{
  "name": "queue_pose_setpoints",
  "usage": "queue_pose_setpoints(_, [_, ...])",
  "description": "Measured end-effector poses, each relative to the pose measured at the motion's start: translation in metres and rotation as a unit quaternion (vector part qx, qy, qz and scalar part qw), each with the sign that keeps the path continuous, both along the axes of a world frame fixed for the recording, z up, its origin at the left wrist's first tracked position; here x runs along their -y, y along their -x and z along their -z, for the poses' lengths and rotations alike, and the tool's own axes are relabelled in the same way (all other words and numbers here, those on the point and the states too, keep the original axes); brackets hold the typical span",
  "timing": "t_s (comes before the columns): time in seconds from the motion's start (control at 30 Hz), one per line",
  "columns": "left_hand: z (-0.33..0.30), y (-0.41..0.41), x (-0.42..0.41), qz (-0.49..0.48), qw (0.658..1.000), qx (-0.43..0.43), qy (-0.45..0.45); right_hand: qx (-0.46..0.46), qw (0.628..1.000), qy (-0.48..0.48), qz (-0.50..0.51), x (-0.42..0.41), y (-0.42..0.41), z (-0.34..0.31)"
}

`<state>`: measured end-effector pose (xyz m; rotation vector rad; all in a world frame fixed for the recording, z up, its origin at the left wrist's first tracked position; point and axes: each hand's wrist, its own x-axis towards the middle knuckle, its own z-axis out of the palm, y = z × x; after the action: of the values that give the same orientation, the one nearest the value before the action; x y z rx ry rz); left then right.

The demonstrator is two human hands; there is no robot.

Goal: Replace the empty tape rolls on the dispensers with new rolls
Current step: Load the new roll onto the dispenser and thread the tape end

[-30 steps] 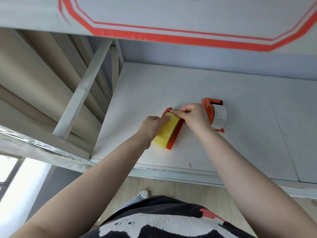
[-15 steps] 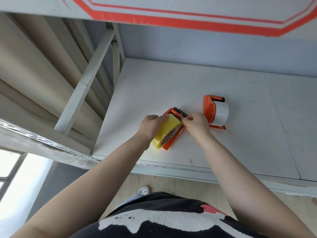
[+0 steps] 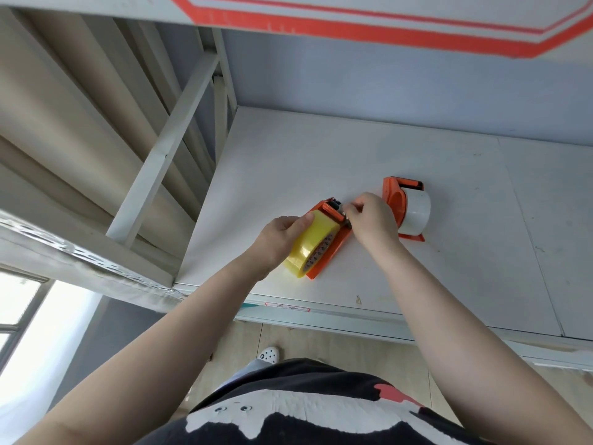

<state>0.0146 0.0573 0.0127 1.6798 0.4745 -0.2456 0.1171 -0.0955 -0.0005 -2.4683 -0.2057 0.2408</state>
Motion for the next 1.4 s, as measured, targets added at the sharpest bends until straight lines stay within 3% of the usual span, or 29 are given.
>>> queue_pose_setpoints(0.13, [0.001, 0.001, 0.004, 0.005, 0.999, 0.040, -0.027, -0.022, 0.998, -0.054, -0.024, 0.006, -0.006, -0.004])
queue_pose_setpoints(0.5, [0.002, 0.006, -0.004, 0.040, 0.998, 0.001, 0.046, -0.053, 0.992, -0.110, -0.036, -0.002, -0.014, -0.002])
queue_pose_setpoints(0.67, [-0.005, 0.011, -0.010, 0.043, 0.998, -0.018, 0.033, -0.135, 0.948, -0.277, 0.079, -0.013, -0.019, -0.007])
queue_pose_setpoints(0.73, [-0.004, 0.014, -0.013, 0.037, 0.999, -0.017, 0.030, -0.127, 0.935, -0.311, 0.111, -0.012, -0.028, -0.011])
queue_pose_setpoints(0.93, [-0.006, 0.026, -0.025, 0.012, 0.998, 0.004, 0.065, -0.070, 0.960, -0.263, 0.064, -0.015, -0.044, -0.010])
queue_pose_setpoints(1.4, [-0.017, 0.052, -0.084, -0.035, 0.992, 0.061, 0.107, -0.038, 0.949, -0.262, 0.173, -0.012, -0.108, -0.011])
